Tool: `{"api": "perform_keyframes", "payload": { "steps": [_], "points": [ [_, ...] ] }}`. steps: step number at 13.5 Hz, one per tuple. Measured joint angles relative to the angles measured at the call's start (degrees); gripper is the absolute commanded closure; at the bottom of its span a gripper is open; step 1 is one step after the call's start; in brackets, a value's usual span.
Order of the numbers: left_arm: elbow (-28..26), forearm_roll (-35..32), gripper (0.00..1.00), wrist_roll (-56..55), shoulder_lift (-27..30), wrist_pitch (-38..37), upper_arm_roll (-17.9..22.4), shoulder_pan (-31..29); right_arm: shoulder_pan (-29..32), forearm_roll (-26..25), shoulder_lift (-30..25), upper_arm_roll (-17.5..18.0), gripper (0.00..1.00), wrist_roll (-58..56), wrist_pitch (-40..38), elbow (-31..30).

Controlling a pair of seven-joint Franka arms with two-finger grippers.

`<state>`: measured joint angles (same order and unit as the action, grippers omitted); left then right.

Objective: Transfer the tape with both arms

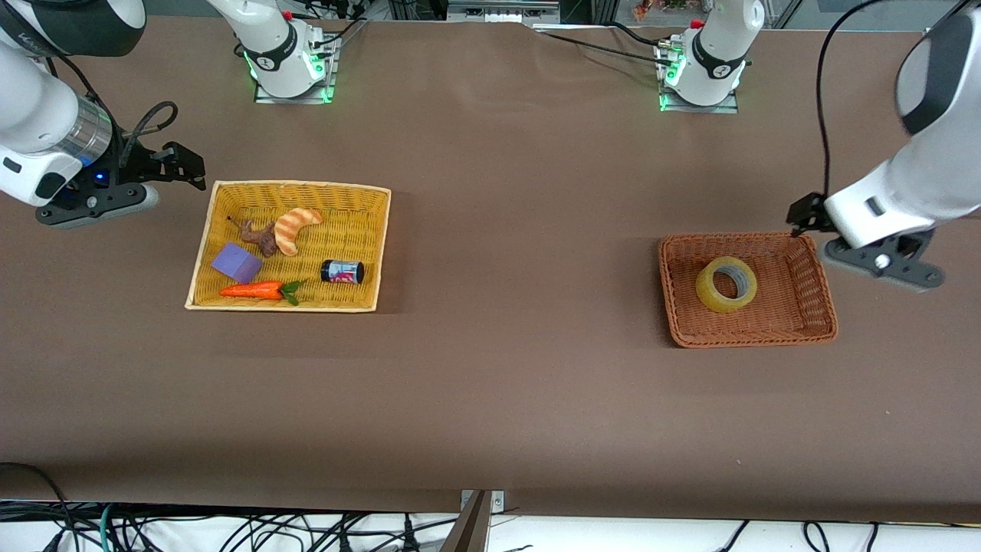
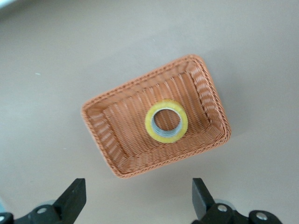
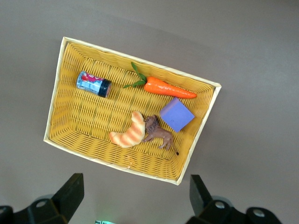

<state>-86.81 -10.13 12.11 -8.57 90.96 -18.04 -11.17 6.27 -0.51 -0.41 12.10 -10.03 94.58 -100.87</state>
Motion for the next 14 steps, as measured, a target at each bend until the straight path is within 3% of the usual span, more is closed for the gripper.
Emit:
{"api": "perform_keyframes", "payload": {
  "steps": [1,3,5,9,14],
  "points": [
    [0.08,1.27,0.00,-0.79,1.64,-0.07,1.47,0.74,0.00,0.00,-0.03,0.00,0.00,0.00,0.00,0.00],
    [-0.11,4.50,0.00,-4.80,3.90,-0.16,9.14,6.29,0.01,0.00,-0.03,0.00,0.00,0.00,0.00,0.00],
    [-1.37,6.65,0.00,-7.21,4.41,1.03,12.81,9.09,0.01,0.00,-0.04,0.00,0.00,0.00,0.00,0.00],
    [-6.30,7.25,0.00,-8.22,6.29,4.87,12.92,9.53,0.01,0.00,-0.04,0.00,0.00,0.00,0.00,0.00],
    [-7.53,7.45,0.00,-8.84,7.66,4.87,12.93,9.59,0.02,0.00,-0.04,0.00,0.00,0.00,0.00,0.00]
  ]
}}
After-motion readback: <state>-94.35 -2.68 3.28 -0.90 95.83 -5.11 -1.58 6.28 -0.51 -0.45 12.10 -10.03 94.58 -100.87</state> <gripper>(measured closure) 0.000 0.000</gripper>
